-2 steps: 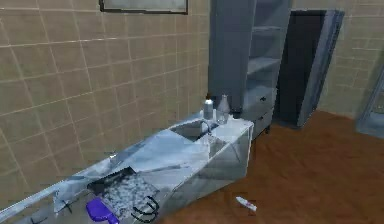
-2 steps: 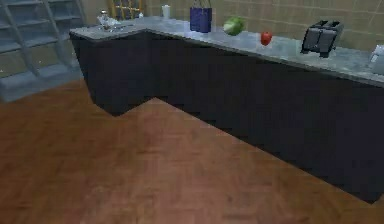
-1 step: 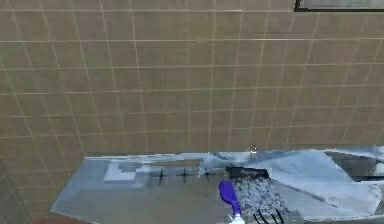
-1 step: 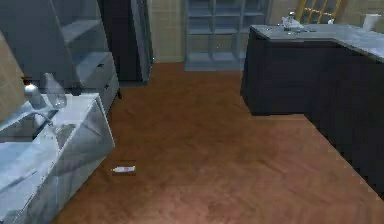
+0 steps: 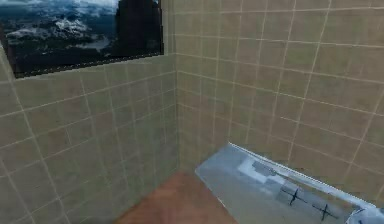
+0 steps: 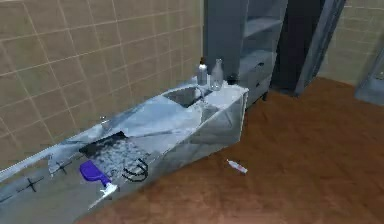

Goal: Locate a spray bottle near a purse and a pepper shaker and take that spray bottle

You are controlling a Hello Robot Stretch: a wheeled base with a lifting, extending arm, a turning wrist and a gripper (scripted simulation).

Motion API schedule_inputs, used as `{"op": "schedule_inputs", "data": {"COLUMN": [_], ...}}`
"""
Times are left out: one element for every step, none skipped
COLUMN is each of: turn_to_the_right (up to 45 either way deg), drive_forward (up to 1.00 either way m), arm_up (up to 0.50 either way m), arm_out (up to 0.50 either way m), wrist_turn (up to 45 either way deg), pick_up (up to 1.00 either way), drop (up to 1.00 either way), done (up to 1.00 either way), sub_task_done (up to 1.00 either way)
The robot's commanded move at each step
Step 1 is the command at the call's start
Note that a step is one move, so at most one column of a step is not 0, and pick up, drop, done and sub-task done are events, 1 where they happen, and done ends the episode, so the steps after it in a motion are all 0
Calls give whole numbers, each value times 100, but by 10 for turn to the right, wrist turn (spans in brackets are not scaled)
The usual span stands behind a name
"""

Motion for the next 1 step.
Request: {"op": "schedule_inputs", "data": {"turn_to_the_right": [-270], "drive_forward": [0], "arm_up": [0], "arm_out": [0], "wrist_turn": [0], "pick_up": [0], "drop": [0], "done": [0], "sub_task_done": [0]}}
